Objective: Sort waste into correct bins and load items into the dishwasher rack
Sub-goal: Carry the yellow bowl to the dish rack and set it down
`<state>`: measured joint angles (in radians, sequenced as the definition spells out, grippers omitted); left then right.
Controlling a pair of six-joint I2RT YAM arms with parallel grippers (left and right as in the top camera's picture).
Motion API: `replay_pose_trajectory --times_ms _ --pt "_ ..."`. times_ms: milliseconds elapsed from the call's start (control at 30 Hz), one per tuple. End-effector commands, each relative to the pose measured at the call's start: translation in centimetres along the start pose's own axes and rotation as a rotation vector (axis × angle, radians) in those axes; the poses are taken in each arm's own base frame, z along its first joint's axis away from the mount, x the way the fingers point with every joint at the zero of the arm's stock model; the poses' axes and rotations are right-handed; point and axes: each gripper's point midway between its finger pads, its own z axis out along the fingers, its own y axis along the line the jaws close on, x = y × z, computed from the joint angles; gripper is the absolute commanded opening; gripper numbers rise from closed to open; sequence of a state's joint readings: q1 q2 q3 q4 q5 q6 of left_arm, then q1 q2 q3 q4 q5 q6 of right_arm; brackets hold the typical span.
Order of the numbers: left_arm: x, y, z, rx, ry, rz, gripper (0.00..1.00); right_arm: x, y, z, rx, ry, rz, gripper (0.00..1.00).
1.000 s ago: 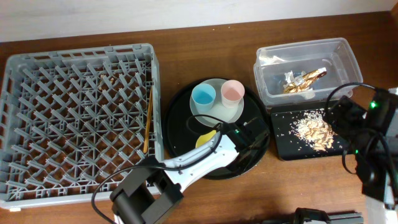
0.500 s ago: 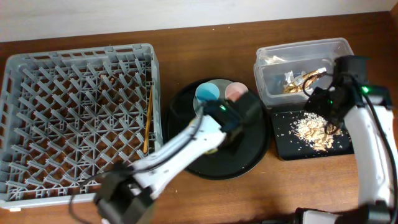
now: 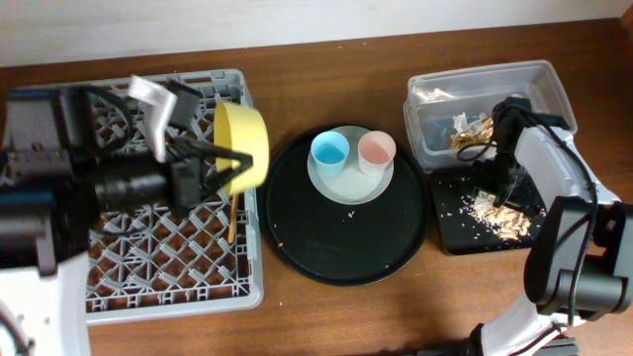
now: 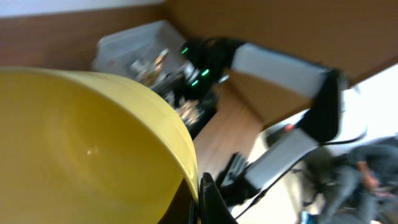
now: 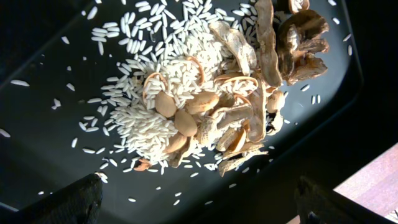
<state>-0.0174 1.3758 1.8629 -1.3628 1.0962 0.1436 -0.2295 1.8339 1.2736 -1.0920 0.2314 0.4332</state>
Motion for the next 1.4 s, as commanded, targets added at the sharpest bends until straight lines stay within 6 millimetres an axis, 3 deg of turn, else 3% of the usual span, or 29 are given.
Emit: replay_pose_trajectory --times_ms 0,133,167,233,300,333,433,567,667,833,967,1100,1200,1267,1333,1367 --pt "-2.6 1.4 -0.6 0.231 -0.094 0.025 0.0 -0.3 -0.4 0.1 0.015 -0.005 0.001 0.99" --pt "-5.1 10.4 0.1 0.347 -0.173 -0.096 0.0 -0.3 -0.4 0.1 0.015 -0.005 0.001 0.99" --pt "-5.2 12.2 0.3 0.34 -0.177 -0.127 0.0 -0.3 -0.4 0.1 0.014 -0.005 0.001 0.98" --pt "-4.6 18.3 1.2 0.326 -0.184 -0.221 0.0 -0.3 -0.4 0.1 0.015 -0.005 0.001 0.99" --pt "-3.8 23.1 2.0 0.322 -0.184 -0.307 0.0 -0.3 -0.4 0.1 0.014 -0.005 0.001 0.98" --pt "-3.1 26.9 3.0 0.325 -0.179 -0.376 0.0 -0.3 -0.4 0.1 0.014 -0.005 0.001 0.99" --pt "-2.2 32.0 4.7 0.332 -0.166 -0.455 0.0 -0.3 -0.4 0.1 0.014 -0.005 0.001 0.99" --pt "-1.1 36.7 6.2 0.334 -0.156 -0.534 0.0 -0.3 -0.4 0.1 0.015 -0.005 0.001 0.99" --pt "0.2 39.0 5.9 0.303 -0.171 -0.587 0.0 -0.3 -0.4 0.1 0.015 -0.005 0.001 0.99" --pt "2.1 42.4 3.3 0.199 -0.218 -0.739 0.01 -0.3 -0.4 0.1 0.014 -0.005 0.001 0.99" --pt "2.6 43.5 0.7 0.175 -0.26 -0.776 0.33 -0.3 -0.4 0.1 0.015 -0.005 0.001 0.99" --pt "2.9 44.4 -2.6 0.156 -0.315 -0.829 0.46 -0.3 -0.4 0.1 0.014 -0.005 0.001 0.99" --pt "1.7 43.7 -6.4 0.105 -0.374 -0.795 0.49 -0.3 -0.4 0.1 0.014 -0.005 0.001 0.99" --pt "-0.1 41.8 -8.2 0.052 -0.396 -0.75 0.49 -0.3 -0.4 0.1 0.014 -0.005 0.001 0.99" --pt "-2.8 37.4 -8.9 -0.058 -0.392 -0.64 0.49 -0.3 -0.4 0.1 0.015 -0.005 0.001 0.99" --pt "-3.2 36.2 -8.8 -0.124 -0.379 -0.616 0.5 -0.3 -0.4 0.1 0.015 -0.005 0.001 0.99"
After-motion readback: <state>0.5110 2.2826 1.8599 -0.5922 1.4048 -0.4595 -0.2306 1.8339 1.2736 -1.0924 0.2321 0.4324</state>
